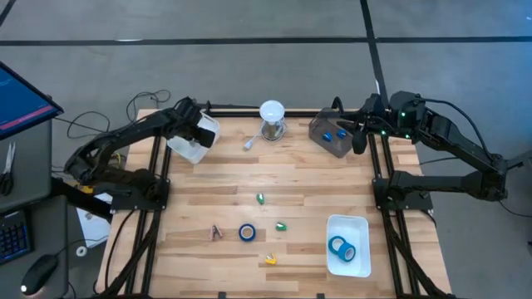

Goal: Pick and place Stapler, Stapler remover, tape
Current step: Put the pink staple remover into the top white bin

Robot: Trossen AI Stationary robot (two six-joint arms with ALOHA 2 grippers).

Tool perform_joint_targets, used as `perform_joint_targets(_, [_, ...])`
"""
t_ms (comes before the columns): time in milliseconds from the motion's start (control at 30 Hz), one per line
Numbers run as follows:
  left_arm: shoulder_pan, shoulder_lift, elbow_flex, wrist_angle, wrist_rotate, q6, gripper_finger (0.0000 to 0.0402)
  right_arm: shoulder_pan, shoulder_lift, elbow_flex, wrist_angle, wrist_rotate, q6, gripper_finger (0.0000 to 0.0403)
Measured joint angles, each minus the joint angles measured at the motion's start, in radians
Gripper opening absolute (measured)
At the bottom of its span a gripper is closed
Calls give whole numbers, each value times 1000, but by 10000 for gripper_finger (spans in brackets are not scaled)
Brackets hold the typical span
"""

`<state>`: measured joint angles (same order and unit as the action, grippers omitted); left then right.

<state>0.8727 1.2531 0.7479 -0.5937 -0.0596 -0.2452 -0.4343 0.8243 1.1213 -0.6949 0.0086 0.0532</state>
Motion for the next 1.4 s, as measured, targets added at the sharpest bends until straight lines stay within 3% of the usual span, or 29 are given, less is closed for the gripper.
perform_joint_targets(300, [-87,-214,0,-17,2,-9,30,-1,0,0,0,0,-2,118])
perform_joint_targets(500, [-170,-267,0,-116,0,-74,3,-1,0,0,0,0,-3,118])
perform_joint_targets(767, [-335,-264,15,-169,-61,-152,2,-1,0,0,0,0,-4,118])
perform_joint_targets(967, [-451,-242,109,-325,-136,-178,2,0,0,0,0,0,-3,118])
perform_joint_targets(1400, [-753,-44,318,-497,-141,-213,2,0,0,0,0,0,-1,118])
